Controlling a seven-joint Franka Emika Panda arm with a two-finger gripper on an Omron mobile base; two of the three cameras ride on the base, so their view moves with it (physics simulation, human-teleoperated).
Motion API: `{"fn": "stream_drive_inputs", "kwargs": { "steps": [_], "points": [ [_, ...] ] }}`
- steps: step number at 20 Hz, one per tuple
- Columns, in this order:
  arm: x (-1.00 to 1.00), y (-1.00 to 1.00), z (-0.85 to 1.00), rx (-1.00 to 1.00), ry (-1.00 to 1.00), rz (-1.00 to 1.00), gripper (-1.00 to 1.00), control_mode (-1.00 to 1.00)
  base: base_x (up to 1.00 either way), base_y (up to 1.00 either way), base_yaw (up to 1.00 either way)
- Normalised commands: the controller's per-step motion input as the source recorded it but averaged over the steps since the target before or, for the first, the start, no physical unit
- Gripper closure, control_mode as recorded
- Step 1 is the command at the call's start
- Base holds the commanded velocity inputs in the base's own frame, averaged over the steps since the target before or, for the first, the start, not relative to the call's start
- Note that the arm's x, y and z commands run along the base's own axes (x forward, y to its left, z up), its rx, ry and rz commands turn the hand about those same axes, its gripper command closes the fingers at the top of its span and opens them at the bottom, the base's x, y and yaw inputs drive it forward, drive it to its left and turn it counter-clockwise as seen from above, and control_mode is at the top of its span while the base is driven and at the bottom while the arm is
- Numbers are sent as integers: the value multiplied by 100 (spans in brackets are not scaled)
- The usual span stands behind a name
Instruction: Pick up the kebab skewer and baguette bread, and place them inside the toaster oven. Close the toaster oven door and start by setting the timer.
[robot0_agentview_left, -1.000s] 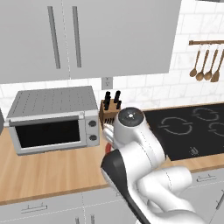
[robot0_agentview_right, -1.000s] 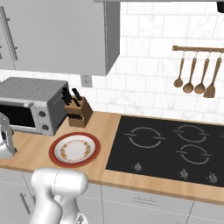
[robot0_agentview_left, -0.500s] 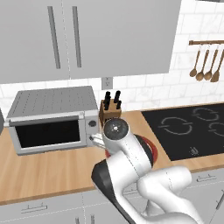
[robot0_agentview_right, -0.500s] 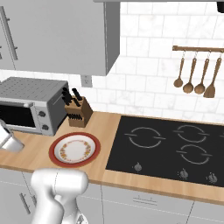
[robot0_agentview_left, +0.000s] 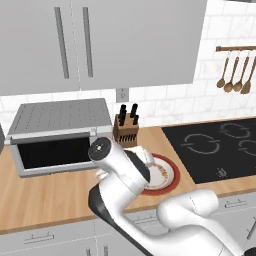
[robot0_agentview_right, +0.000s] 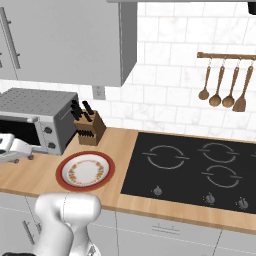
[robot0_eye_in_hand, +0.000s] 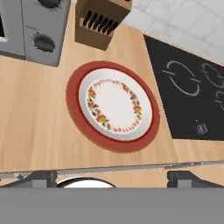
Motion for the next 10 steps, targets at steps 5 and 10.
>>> {"fn": "stream_drive_inputs", "kwargs": {
  "steps": [5, 10],
  "points": [
    [38, 6, -11, -48, 32, 39, -100, -100, 0, 0, 0],
    [37, 47, -23, -49, 28, 16, -100, -100, 0, 0, 0]
  ]
}}
